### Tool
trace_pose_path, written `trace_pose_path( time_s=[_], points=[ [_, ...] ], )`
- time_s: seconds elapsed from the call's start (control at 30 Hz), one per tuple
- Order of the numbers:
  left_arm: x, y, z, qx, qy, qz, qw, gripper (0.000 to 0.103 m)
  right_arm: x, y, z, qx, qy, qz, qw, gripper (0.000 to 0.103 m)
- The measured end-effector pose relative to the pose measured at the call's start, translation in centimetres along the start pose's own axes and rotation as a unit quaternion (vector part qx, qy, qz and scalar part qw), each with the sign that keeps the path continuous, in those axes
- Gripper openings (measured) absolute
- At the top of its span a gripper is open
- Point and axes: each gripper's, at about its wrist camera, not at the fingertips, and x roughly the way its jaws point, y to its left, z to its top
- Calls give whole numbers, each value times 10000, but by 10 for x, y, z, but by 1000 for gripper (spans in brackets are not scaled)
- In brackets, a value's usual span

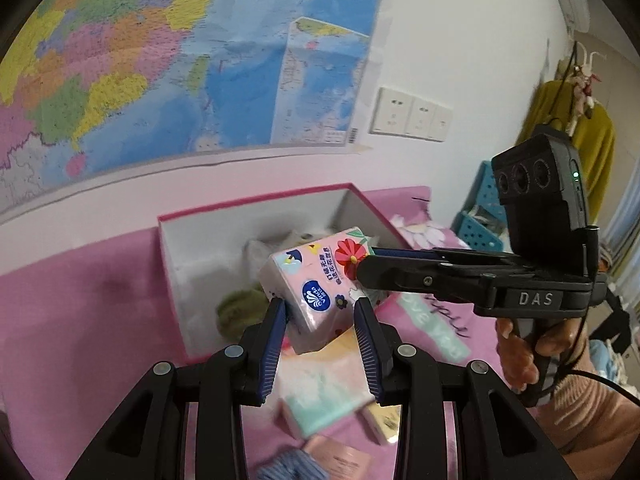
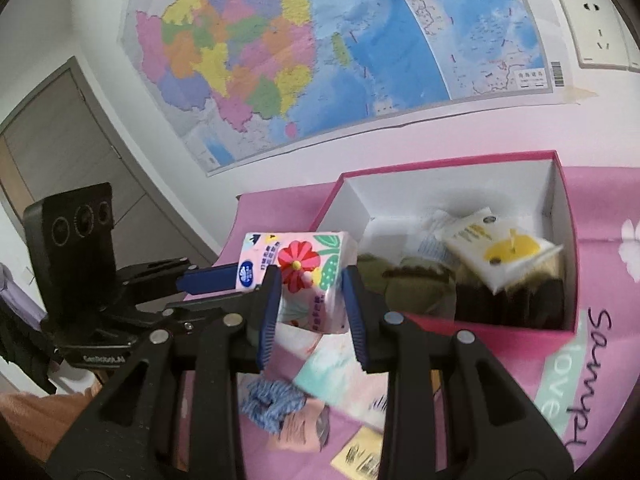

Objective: Organize soft objects
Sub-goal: 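Carry the tissue pack into the pink box and open the right tool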

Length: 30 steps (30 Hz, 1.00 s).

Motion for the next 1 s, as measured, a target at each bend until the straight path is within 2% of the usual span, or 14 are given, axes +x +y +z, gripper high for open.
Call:
trace_pose_path(
  time_s=[0.5,1.0],
  points=[
    [40,46,17,-553,390,102,9977,35,46,-23,31,236,180,-122,9995,35],
    [80,84,18,-1054,829,281,9906,35,94,-47,38,573,540,-374,9962,35]
  ],
)
